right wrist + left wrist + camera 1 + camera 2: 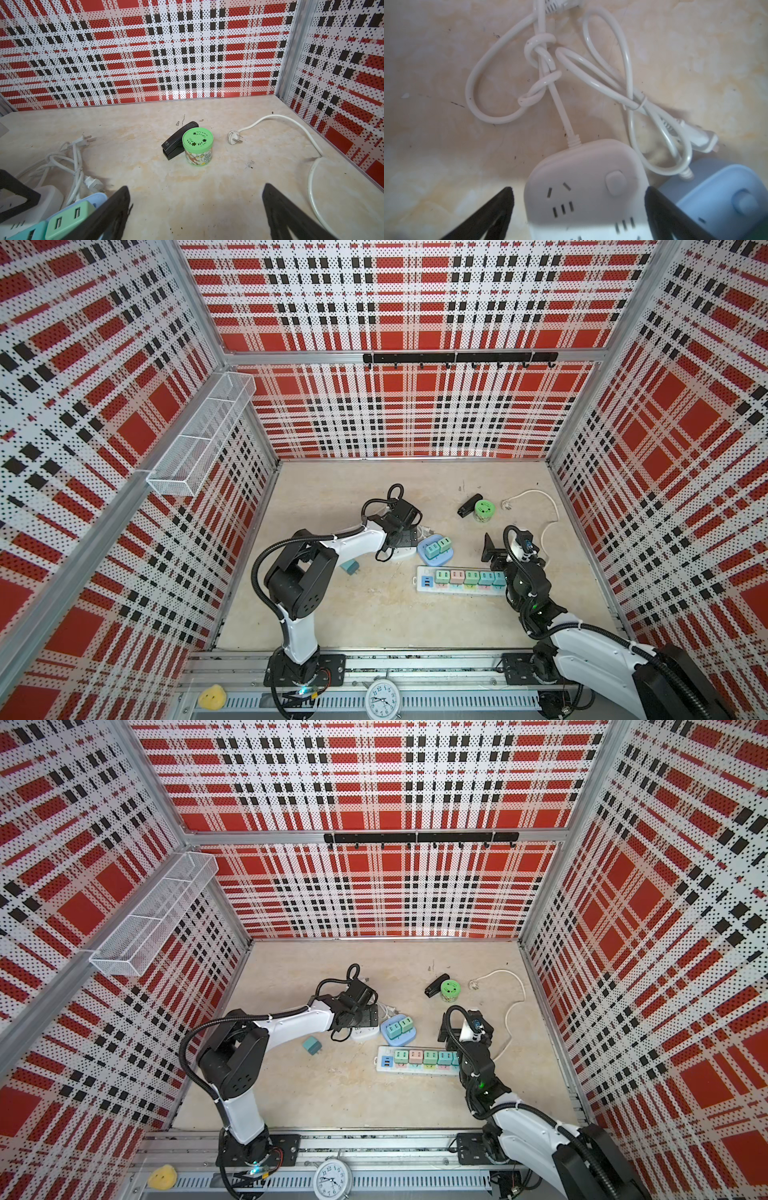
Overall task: Insert the plug
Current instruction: 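Drag the white square strip with the left gripper toward the light-blue strip, then open and withdraw the left gripper while the right gripper reaches toward the green can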
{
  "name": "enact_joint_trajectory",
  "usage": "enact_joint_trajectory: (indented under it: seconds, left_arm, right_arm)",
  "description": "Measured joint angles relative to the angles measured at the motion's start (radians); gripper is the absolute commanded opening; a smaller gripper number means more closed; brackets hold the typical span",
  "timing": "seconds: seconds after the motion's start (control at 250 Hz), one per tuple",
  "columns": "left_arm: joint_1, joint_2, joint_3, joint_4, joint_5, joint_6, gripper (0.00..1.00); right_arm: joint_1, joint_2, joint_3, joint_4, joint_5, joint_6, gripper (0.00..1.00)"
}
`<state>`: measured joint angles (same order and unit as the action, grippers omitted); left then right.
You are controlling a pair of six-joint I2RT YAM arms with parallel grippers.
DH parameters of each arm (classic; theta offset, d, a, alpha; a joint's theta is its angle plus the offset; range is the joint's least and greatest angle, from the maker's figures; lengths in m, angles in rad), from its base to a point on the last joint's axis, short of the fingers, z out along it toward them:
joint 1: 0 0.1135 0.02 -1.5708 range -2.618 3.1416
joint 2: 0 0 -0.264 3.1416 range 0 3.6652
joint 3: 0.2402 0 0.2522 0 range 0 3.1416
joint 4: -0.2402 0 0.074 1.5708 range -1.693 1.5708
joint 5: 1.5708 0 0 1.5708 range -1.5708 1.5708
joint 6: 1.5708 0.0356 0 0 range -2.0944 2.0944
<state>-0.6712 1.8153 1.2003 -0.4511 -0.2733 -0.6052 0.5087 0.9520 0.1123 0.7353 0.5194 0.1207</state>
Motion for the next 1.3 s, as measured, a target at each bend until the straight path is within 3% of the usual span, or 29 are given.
enact_joint_trajectory:
  seconds: [0.26,0.508,0.612,0.736,0.936,1.301]
  left_arm:
    - [0.011,-0.257,-0.014,-0.048,-0.004,0.043,0.99]
    - [0.047,-0.725,-0.268,0.025,-0.024,0.075,0.99]
    - [0.142,-0.912,-0.449,0.107,0.002,0.073,0.99]
    - [0.324,-1.053,-0.683,0.202,0.080,0.048,0.99]
    - [0.504,-1.082,-0.887,0.290,0.143,0.029,0.99]
    - [0.586,-0.966,-0.944,0.467,0.148,0.035,0.99]
  right_arm:
    - [0.000,0.000,0.005,-0.018,-0.006,-0.001,0.99]
    - [0.000,-0.062,0.155,-0.273,-0.083,0.023,0.87]
    - [0.002,-0.121,0.209,-0.355,-0.156,0.055,0.84]
    - [0.023,-0.132,0.278,-0.445,-0.237,0.095,0.82]
    - [0.149,-0.047,0.419,-0.585,-0.285,0.113,0.81]
    - [0.424,0.306,0.715,-0.742,-0.273,0.058,0.80]
